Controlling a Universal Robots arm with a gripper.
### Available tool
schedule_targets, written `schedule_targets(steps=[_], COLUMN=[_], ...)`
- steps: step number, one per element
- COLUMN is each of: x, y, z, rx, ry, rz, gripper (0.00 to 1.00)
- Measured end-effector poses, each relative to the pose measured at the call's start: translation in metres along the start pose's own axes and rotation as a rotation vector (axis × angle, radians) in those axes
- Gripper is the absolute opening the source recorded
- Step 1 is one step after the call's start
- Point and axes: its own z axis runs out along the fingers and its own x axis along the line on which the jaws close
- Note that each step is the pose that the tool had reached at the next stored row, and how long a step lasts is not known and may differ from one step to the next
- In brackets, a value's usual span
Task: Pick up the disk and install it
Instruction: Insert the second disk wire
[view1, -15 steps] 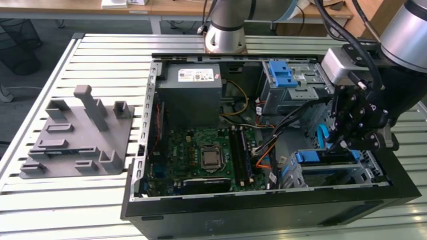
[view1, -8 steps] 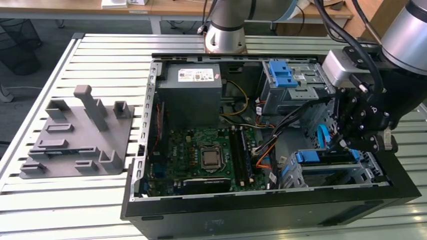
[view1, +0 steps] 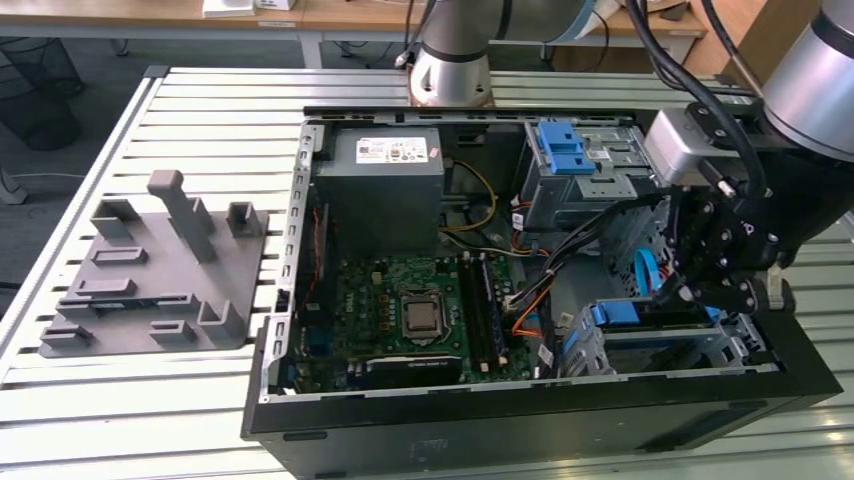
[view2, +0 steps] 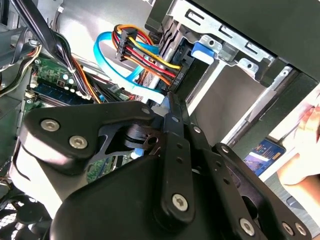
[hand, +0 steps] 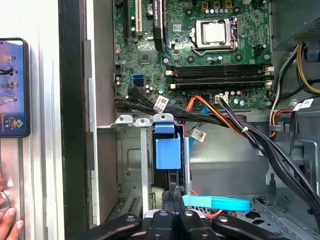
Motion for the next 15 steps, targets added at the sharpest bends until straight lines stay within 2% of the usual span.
schedule_targets(steps=[11,15], x=[-0.0015,-0.0014], y=[-0.0007,-0.0007], z=[0.0056,0.0049], rx=[0.0,-0.0002], ry=[-0.0005,-0.0022], rz=[0.0,0.0], gripper=[0.11,0.11])
